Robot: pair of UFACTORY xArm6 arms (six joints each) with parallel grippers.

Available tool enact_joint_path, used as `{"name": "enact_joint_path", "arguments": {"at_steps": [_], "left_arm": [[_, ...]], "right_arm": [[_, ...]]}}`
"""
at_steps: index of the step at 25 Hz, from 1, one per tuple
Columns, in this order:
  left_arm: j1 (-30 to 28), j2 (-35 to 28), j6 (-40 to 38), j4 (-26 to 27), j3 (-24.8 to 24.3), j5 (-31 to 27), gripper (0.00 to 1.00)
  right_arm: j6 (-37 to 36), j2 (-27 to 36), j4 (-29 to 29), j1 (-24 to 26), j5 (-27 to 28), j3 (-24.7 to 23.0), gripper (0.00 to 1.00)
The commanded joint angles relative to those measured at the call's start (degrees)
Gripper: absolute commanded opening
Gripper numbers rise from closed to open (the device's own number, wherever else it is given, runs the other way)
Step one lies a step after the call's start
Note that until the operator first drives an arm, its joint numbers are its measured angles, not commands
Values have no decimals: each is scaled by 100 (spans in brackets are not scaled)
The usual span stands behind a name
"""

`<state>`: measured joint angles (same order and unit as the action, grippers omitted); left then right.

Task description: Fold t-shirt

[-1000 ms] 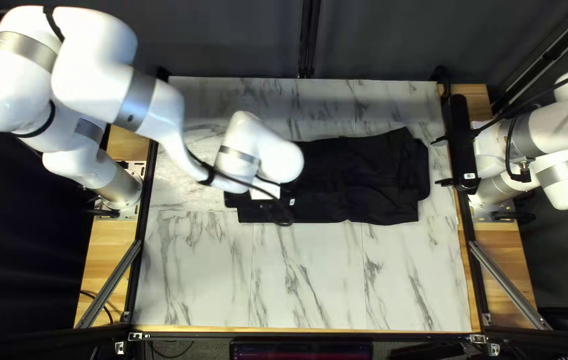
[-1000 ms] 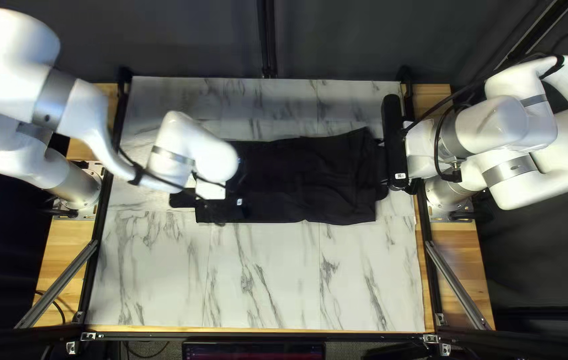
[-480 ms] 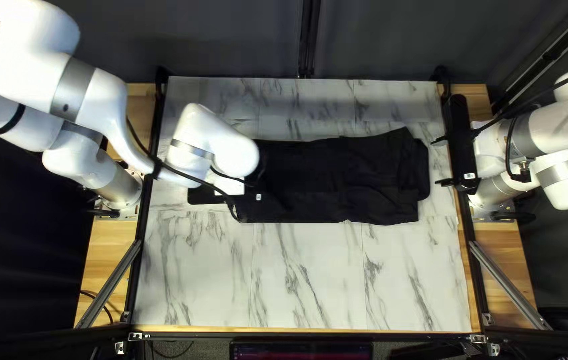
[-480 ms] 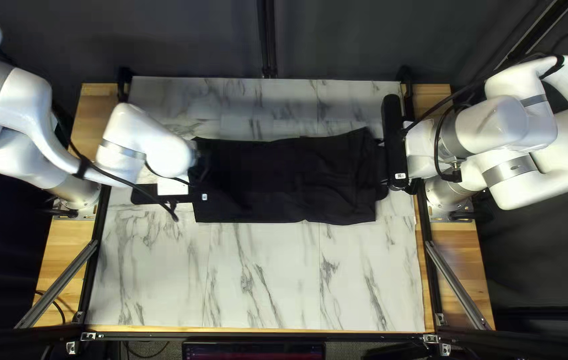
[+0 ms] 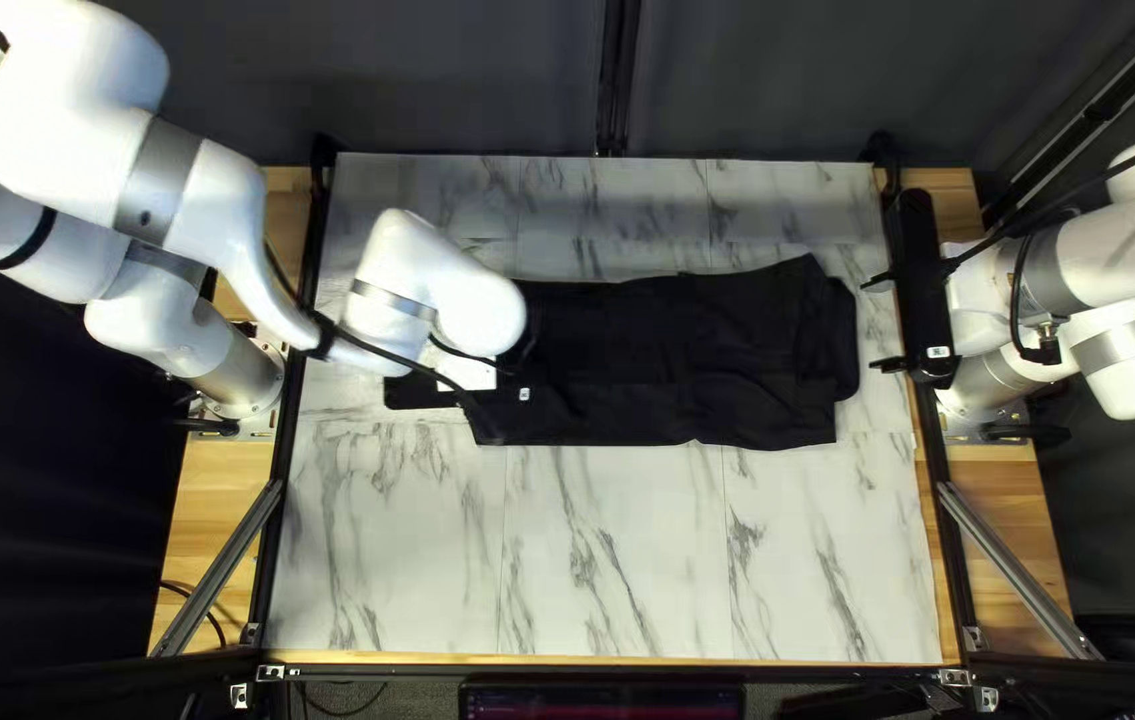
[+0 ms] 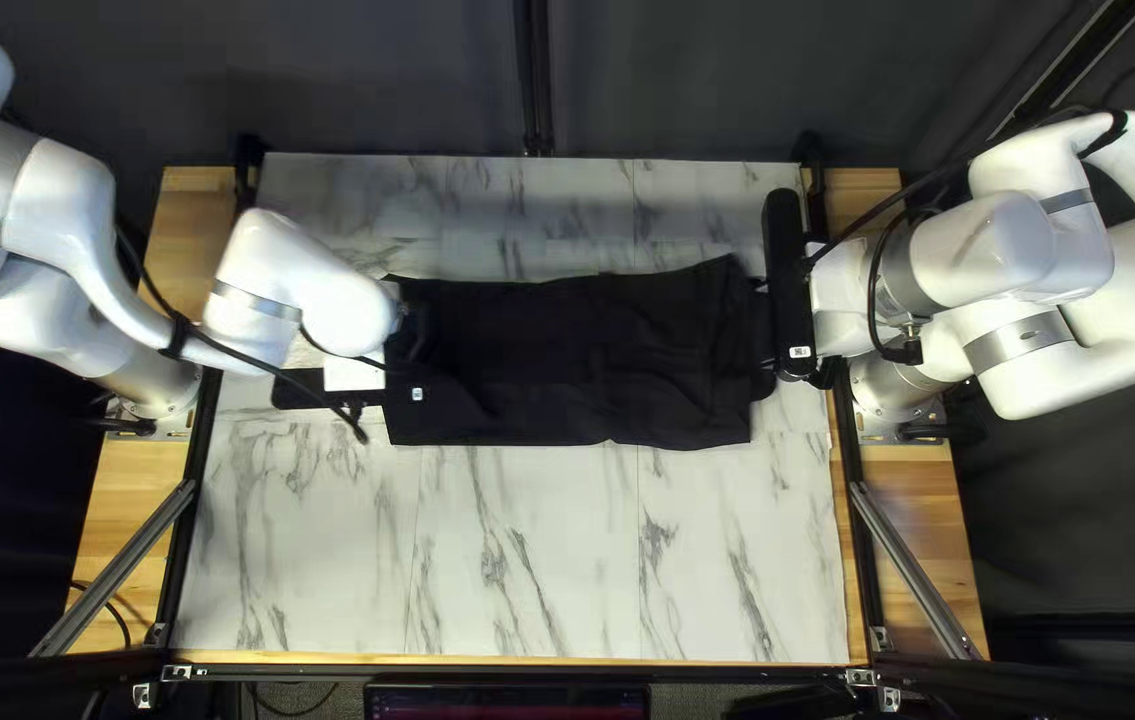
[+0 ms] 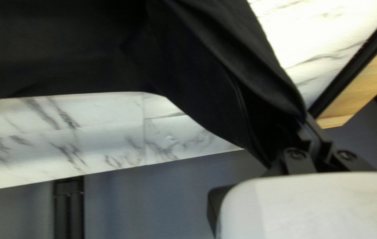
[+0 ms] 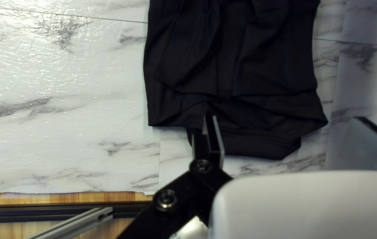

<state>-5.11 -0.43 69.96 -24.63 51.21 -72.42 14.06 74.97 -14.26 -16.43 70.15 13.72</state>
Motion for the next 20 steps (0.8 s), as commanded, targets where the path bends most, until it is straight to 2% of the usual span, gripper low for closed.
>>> {"name": "enact_joint_path", "arguments": {"at_steps": [1, 7, 17, 20], "left_arm": [[148, 470, 237, -78, 438, 177, 0], [414, 971, 231, -296, 703, 645, 0], [589, 1368, 194, -502, 983, 1087, 2], [612, 1440, 262, -490, 1005, 1161, 10]], "right_arm": [[0, 0, 0, 0, 0, 0, 100], [0, 0, 0, 0, 0, 0, 100], [0, 0, 0, 0, 0, 0, 100], [0, 0, 0, 0, 0, 0, 100]]}}
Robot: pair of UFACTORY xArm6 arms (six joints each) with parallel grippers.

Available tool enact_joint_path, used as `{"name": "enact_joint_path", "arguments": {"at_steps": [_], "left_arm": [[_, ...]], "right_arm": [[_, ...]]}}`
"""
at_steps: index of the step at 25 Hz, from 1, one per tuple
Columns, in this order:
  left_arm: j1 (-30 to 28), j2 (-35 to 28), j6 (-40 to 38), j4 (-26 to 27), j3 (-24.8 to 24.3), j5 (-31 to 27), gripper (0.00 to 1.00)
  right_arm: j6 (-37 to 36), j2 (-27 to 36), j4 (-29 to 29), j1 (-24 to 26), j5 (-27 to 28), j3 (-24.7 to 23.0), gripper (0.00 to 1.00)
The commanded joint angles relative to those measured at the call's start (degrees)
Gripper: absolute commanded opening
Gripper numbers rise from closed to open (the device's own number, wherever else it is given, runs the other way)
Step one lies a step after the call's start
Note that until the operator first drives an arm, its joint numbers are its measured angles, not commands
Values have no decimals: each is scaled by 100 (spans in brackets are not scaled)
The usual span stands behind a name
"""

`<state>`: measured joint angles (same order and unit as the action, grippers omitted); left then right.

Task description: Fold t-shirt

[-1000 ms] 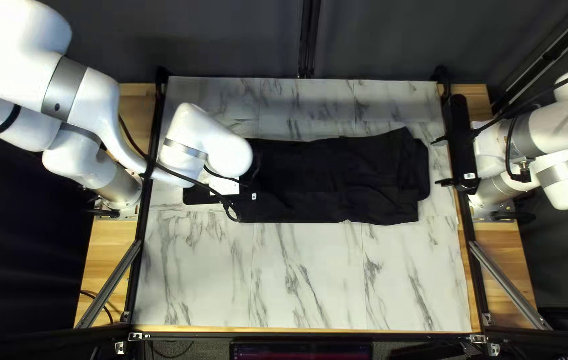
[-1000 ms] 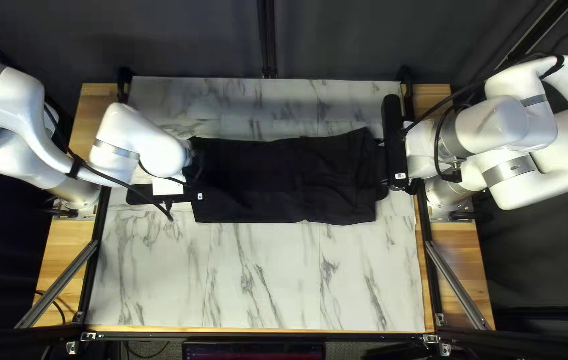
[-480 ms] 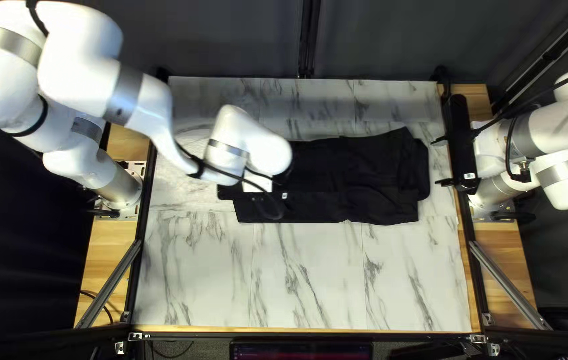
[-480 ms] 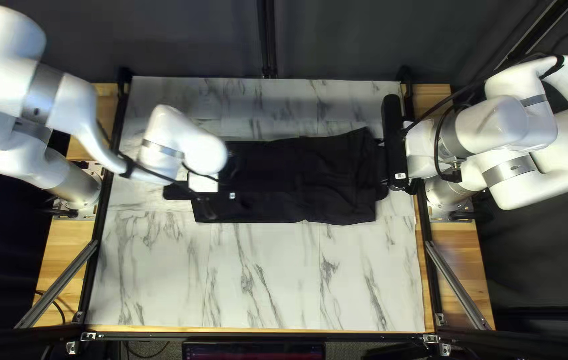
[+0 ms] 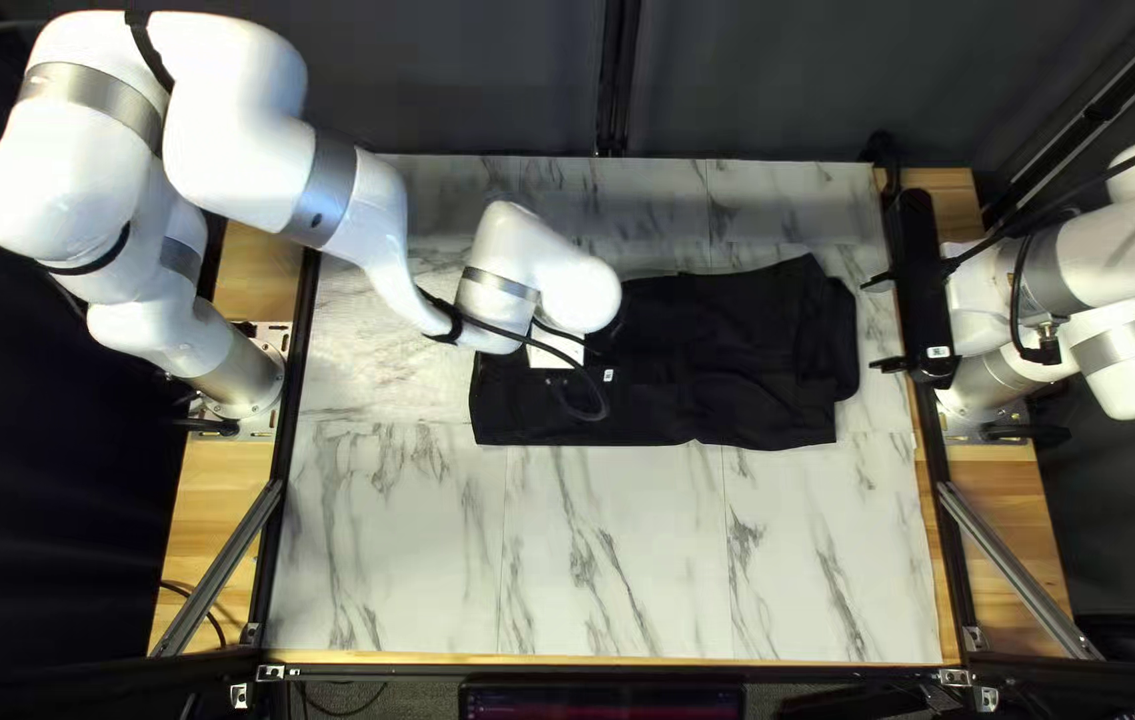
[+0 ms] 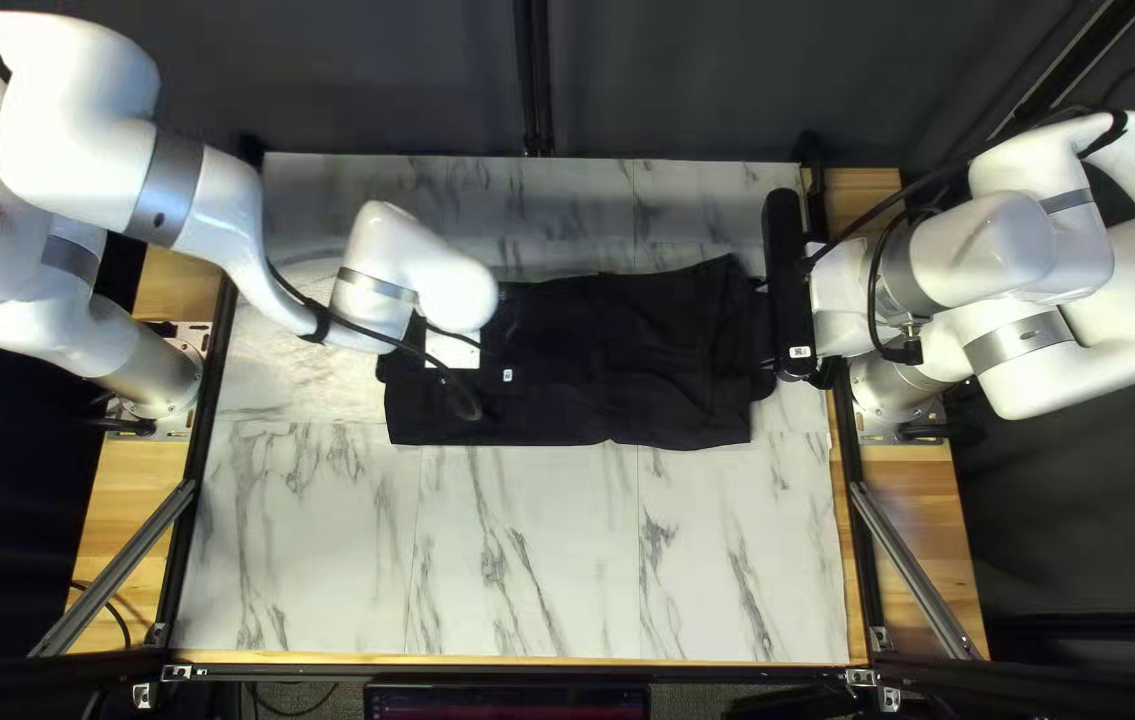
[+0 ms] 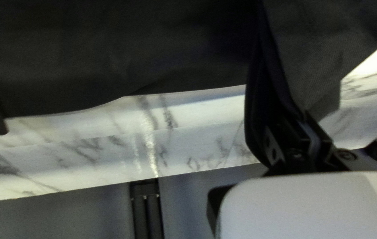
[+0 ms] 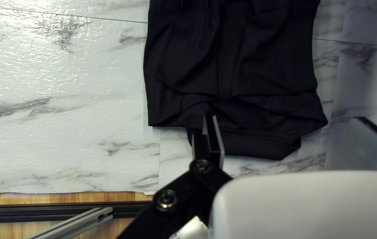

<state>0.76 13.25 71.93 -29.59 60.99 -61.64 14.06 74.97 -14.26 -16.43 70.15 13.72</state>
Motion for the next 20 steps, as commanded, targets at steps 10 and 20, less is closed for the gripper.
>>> {"name": "enact_joint_path", "arguments": {"at_steps": [10, 20], "left_arm": [[13, -855, 80, 189, -615, 172, 100], [8, -3831, 406, 859, -2100, -68, 100]], "right_arm": [[0, 0, 0, 0, 0, 0, 100], [0, 0, 0, 0, 0, 0, 100]]}}
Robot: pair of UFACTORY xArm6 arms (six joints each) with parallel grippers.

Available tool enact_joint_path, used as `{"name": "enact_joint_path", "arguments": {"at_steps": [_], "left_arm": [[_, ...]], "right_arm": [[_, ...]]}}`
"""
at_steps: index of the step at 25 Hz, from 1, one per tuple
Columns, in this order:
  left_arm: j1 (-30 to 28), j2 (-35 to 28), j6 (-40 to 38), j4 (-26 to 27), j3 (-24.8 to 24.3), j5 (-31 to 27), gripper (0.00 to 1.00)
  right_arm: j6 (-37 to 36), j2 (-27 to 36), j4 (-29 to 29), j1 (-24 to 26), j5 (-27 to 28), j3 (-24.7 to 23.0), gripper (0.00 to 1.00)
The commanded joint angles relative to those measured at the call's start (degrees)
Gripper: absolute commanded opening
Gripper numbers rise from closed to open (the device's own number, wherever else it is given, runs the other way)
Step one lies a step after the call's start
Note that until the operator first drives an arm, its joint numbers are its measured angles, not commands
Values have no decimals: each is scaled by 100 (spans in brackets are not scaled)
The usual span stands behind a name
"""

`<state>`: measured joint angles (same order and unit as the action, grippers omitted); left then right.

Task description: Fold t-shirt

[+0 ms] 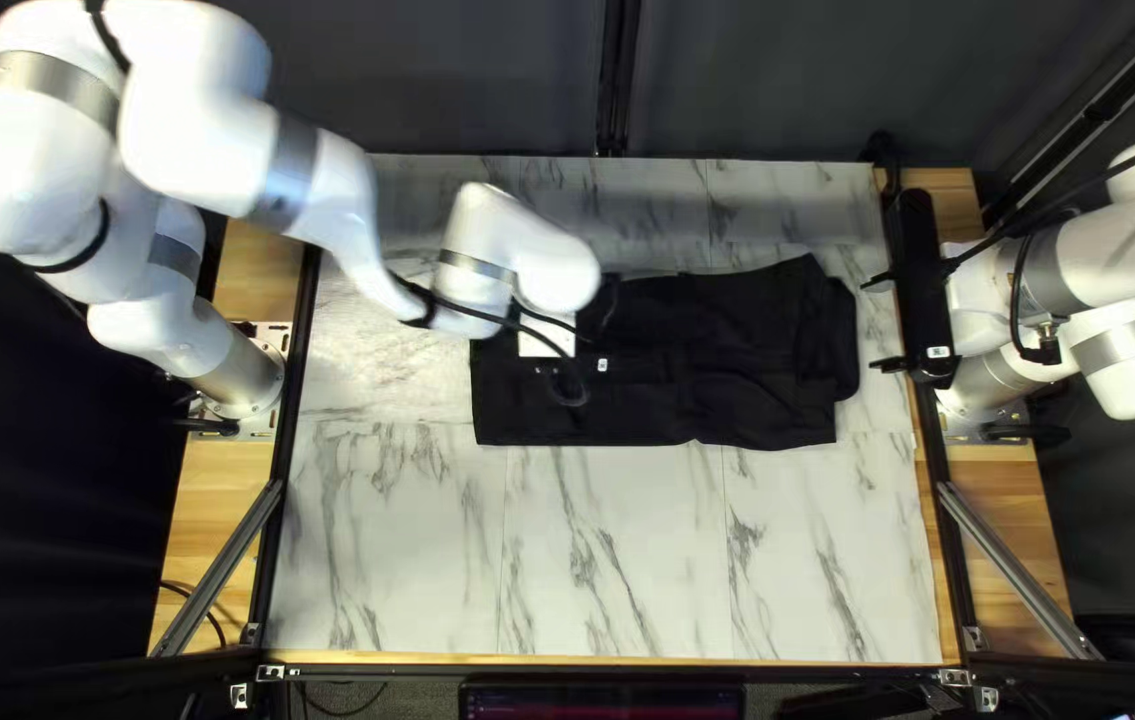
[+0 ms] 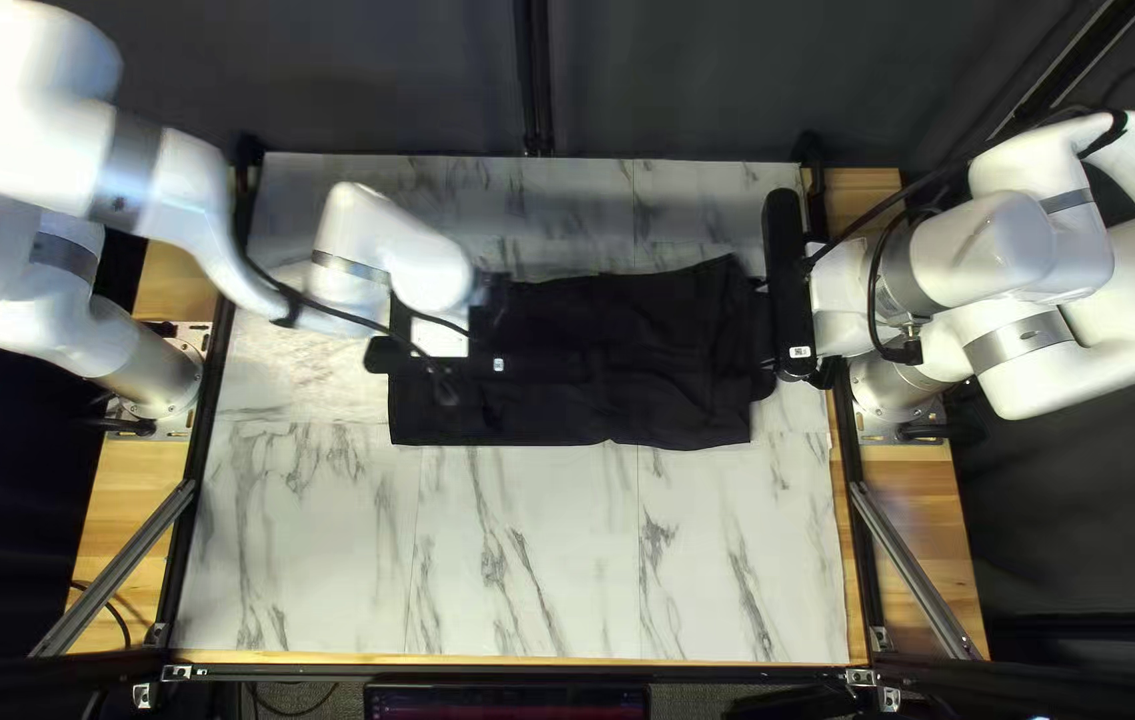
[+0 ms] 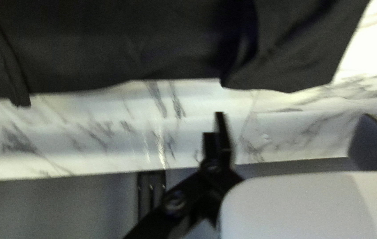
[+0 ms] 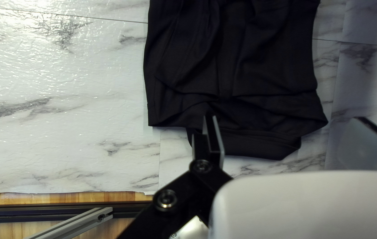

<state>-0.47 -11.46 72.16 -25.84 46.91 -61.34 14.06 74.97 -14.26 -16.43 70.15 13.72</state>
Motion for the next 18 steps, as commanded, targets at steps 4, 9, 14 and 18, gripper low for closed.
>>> {"name": "enact_joint_path", "arguments": {"at_steps": [4, 9, 14, 18], "left_arm": [[410, -2913, 899, 1052, -1117, -580, 100], [881, -4166, 1269, 1734, -913, -1424, 100], [1240, -4707, 1110, 2289, -623, -1762, 100], [1201, -4946, 280, 2713, -1007, -1143, 100]], "right_arm": [[0, 0, 0, 0, 0, 0, 100], [0, 0, 0, 0, 0, 0, 100], [0, 0, 0, 0, 0, 0, 100], [0, 0, 0, 0, 0, 0, 100]]}}
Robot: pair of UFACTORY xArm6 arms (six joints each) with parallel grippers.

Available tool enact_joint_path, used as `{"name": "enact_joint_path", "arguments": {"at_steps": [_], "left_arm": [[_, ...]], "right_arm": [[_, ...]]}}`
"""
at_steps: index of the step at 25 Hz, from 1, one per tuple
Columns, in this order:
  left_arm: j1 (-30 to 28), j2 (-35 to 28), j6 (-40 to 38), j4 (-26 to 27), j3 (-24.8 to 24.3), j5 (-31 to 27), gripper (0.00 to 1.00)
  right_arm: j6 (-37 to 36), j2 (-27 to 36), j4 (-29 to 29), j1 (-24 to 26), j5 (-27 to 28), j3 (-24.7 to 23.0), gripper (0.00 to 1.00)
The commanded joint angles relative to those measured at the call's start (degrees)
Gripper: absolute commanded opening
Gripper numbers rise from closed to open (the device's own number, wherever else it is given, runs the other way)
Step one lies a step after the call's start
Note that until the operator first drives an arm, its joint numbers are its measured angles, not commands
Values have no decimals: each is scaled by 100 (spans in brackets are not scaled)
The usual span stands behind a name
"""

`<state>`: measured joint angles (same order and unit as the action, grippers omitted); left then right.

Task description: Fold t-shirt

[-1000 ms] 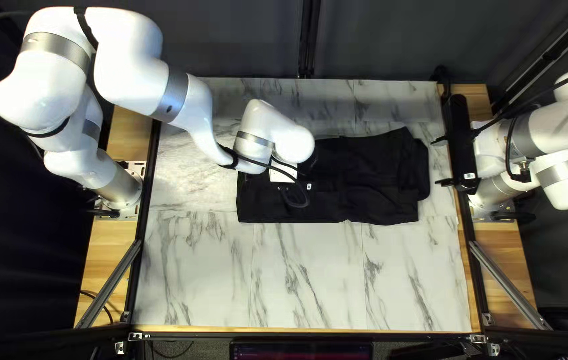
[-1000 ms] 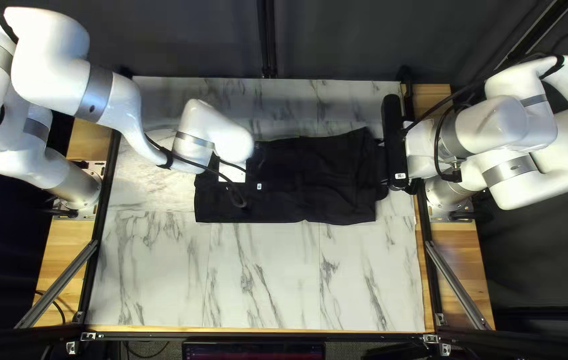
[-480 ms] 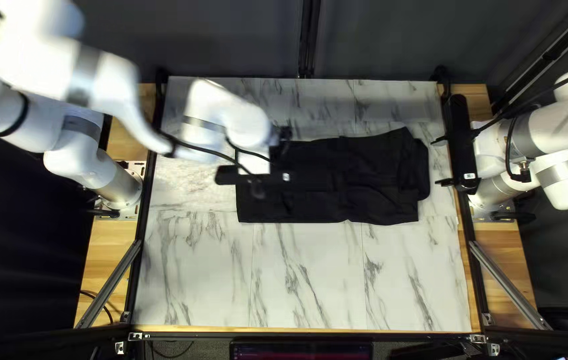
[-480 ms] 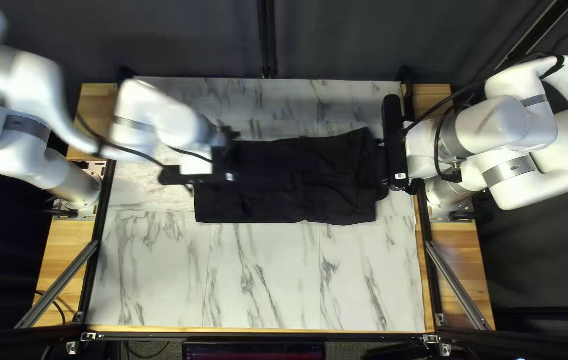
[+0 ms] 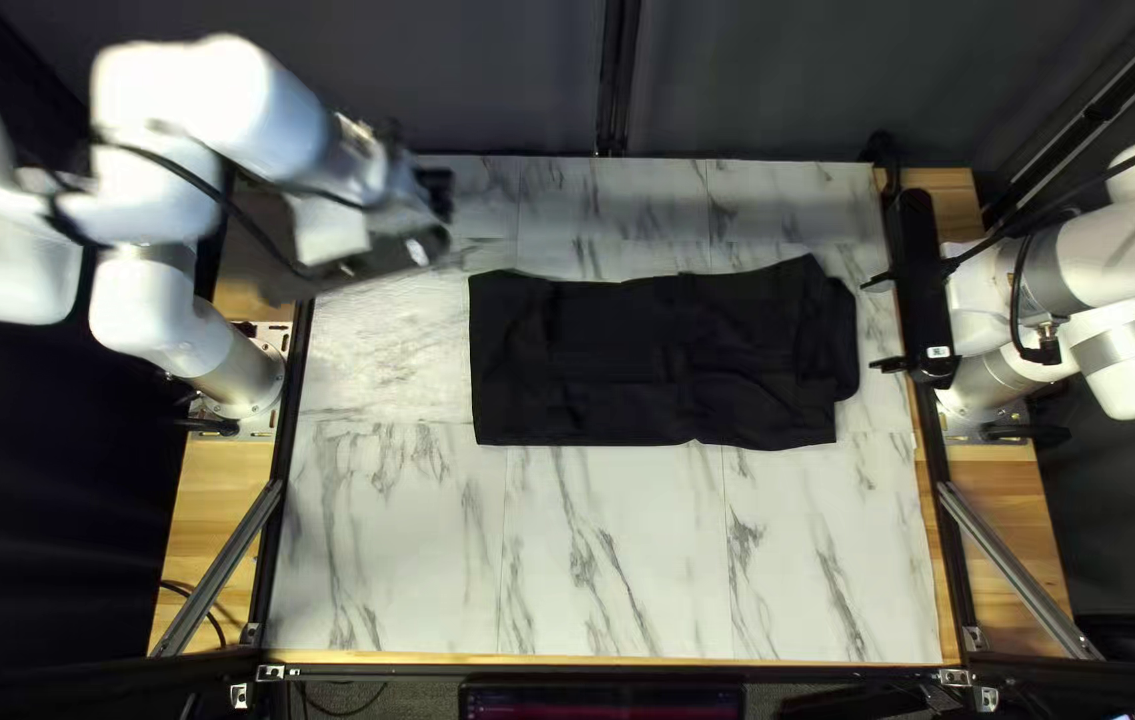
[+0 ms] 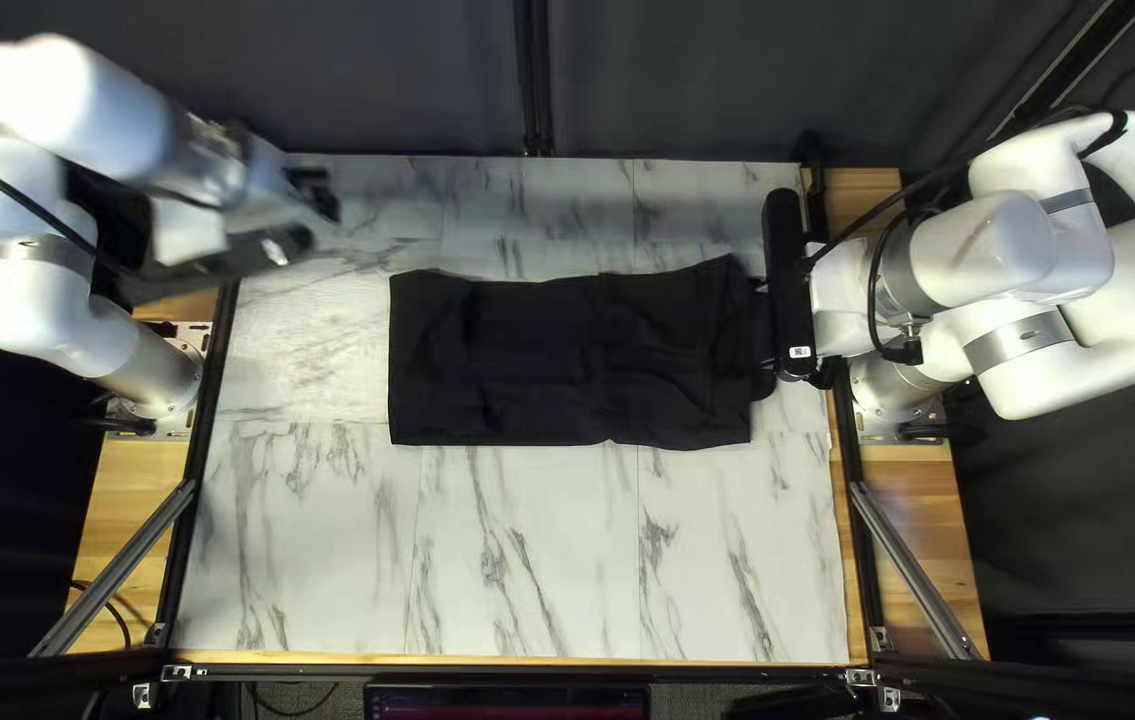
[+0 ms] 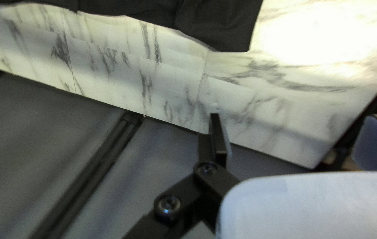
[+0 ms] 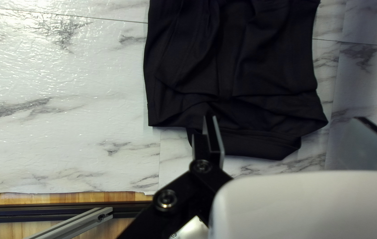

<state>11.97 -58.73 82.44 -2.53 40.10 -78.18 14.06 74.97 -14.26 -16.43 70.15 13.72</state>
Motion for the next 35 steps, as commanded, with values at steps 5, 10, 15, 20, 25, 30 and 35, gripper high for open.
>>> {"name": "enact_joint_path", "arguments": {"at_steps": [5, 10, 15, 20, 25, 30, 35], "left_arm": [[-1240, 253, -3092, -128, -964, 2101, 100], [-1240, 253, -3092, -128, -964, 2101, 100], [-1321, 360, -3284, -130, -806, 2018, 100], [-1697, 898, -4470, -388, 127, 1475, 100], [-1628, 888, -5288, -306, 536, 1150, 100], [-1674, 690, -5976, -288, 463, 1165, 100], [-1463, 77, -6050, -266, 164, 1130, 100]], "right_arm": [[0, 0, 0, 0, 0, 0, 100], [0, 0, 0, 0, 0, 0, 100], [0, 0, 0, 0, 0, 0, 100], [0, 0, 0, 0, 0, 0, 100], [0, 0, 0, 0, 0, 0, 100], [0, 0, 0, 0, 0, 0, 100], [0, 0, 0, 0, 0, 0, 100]]}}
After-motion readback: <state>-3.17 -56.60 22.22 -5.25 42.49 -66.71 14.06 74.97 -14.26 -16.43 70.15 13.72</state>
